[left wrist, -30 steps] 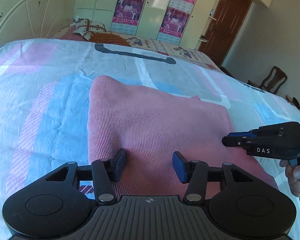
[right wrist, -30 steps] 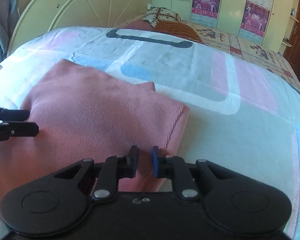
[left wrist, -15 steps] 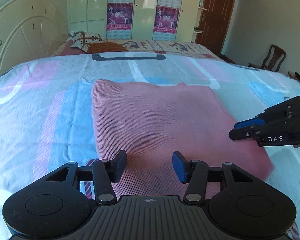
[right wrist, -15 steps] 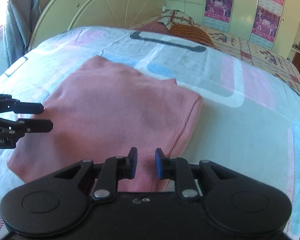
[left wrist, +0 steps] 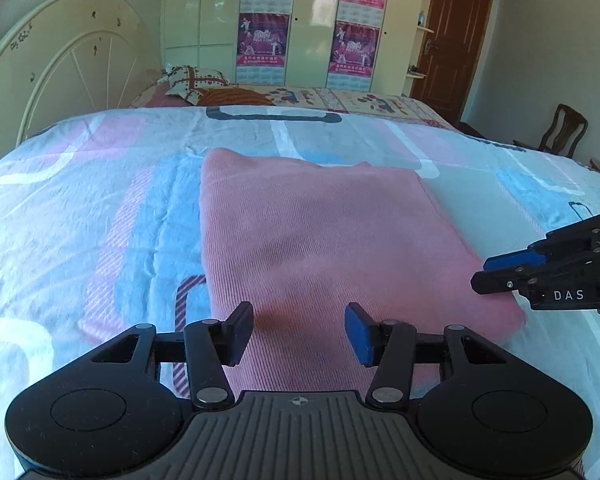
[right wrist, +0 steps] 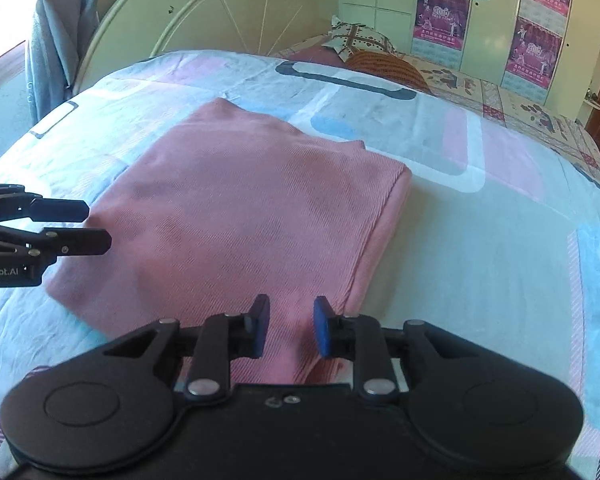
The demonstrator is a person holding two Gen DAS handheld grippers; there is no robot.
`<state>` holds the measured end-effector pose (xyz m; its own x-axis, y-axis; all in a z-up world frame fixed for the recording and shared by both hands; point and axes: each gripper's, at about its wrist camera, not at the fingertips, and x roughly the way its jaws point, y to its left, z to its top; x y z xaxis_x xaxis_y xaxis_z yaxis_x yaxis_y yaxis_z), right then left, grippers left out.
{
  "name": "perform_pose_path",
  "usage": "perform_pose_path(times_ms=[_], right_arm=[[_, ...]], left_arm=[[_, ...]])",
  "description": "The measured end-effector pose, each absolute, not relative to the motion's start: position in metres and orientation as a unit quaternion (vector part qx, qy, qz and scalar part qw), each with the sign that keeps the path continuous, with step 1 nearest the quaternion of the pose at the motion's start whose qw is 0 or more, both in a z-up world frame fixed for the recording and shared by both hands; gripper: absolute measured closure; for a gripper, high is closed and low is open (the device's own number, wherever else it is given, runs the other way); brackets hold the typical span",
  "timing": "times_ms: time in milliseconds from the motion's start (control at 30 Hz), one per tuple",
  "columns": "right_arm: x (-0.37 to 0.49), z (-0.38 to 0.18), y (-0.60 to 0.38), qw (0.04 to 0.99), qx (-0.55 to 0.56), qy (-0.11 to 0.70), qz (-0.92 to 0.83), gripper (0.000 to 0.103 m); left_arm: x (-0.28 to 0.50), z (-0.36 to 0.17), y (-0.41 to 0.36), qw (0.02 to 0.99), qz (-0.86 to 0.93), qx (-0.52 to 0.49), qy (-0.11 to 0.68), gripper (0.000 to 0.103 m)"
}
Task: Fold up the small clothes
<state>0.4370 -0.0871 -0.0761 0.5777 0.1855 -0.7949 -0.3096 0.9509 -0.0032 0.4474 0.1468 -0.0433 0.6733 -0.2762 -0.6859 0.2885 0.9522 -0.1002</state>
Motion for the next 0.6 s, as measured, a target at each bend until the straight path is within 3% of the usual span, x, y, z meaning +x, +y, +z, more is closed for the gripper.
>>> perform_pose_path(times_ms=[200, 267, 467, 600], right_arm=[[0.423, -0.099, -0.096, 0.873, -0.078, 0.465, 0.123, 0.089], [0.423, -0.108, -0.101, 0.872, -0.075, 0.471, 0.112, 0.083], [0.418, -0.114, -0.109, 0.879, -0.039, 0.464, 0.105, 0.081], [0.397, -0.095, -0.111, 0.889, -0.024, 0.446, 0.105, 0.091]], left_arm=[[0.426, -0.069, 0.158, 0.902, -0.131, -0.015, 0.411, 0.052], [0.425, -0.083, 0.158, 0.900, -0.122, -0.012, 0.418, 0.052], [0.423, -0.084, 0.153, 0.906, -0.101, -0.016, 0.410, 0.052], [0.396, -0.061, 0.150, 0.915, -0.095, -0.024, 0.392, 0.052]])
